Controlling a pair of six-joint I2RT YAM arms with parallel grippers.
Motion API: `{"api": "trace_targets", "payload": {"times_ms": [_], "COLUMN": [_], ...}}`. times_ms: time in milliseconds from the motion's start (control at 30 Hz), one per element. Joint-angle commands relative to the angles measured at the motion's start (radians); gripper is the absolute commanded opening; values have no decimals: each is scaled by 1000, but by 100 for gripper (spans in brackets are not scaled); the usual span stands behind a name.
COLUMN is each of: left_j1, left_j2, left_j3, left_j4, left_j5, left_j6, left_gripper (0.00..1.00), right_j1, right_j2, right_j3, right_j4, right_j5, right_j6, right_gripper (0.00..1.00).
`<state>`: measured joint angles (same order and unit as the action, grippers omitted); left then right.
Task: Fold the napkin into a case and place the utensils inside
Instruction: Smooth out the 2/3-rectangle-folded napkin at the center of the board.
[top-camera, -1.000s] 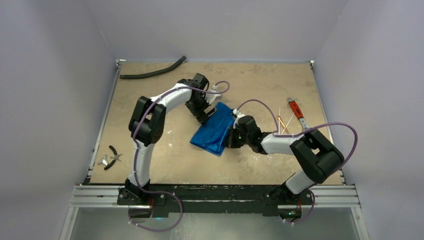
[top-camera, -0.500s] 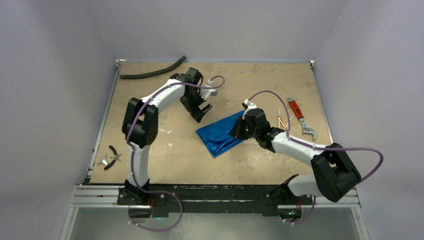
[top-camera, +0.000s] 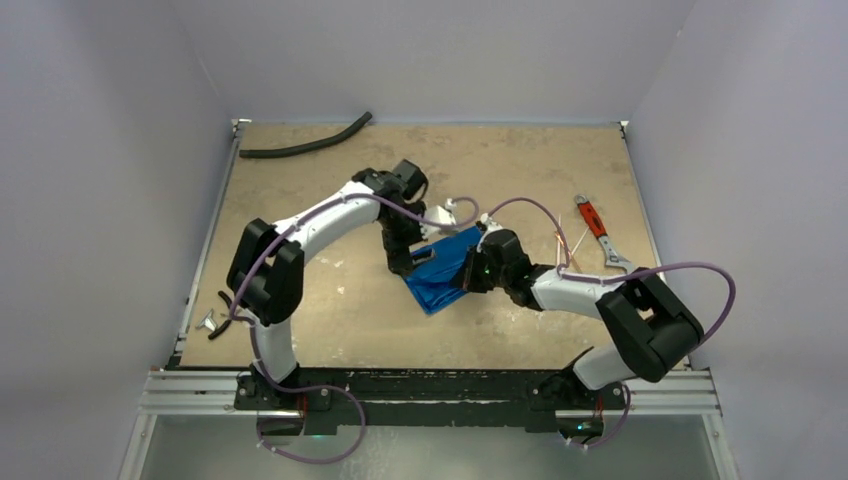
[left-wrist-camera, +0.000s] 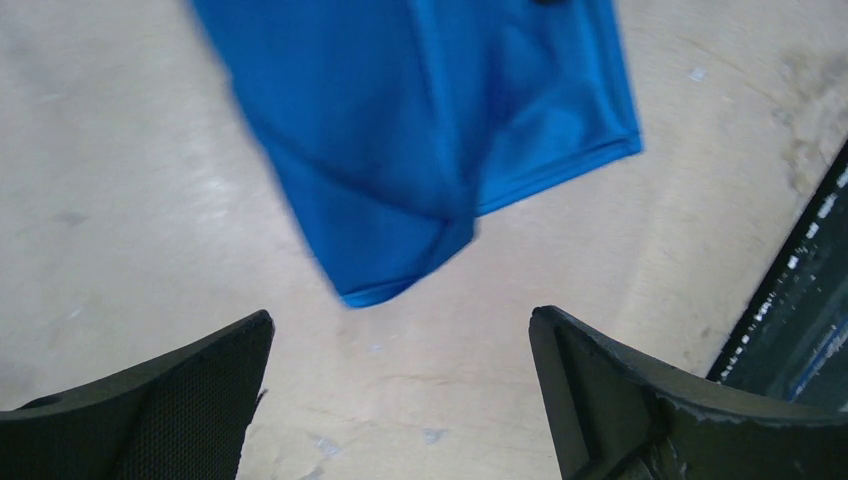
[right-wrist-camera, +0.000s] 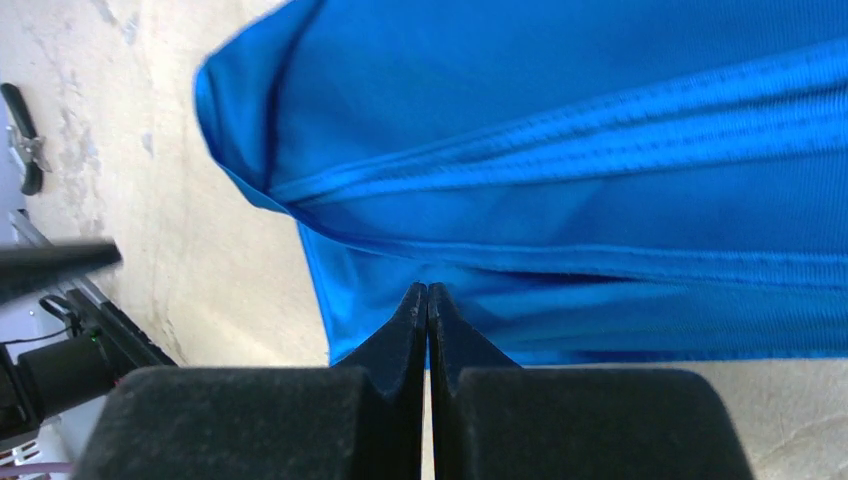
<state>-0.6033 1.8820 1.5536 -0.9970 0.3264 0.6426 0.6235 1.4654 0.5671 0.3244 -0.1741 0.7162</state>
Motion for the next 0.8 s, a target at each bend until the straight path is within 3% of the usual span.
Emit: {"api": "trace_targets", "payload": {"times_ms": [0,467,767], "left_j1": [-101,-122,-114], "left_j2": [-56,1,0], "left_j3": [-99,-167,-213], "left_j4": [58,225,301], "left_j5": [-33,-85,-148], "left_j6": [54,-121,-240], "left_gripper": [99,99,99], "right_j1": [2,2,-59], "right_j2": [-4,20,-36], "right_j3": [-46,-131,-9], "right_j4": [74,177,78], "right_j5": [-19,-55,-192], "right_j6": [42,74,19], "right_gripper": [0,0,1]}}
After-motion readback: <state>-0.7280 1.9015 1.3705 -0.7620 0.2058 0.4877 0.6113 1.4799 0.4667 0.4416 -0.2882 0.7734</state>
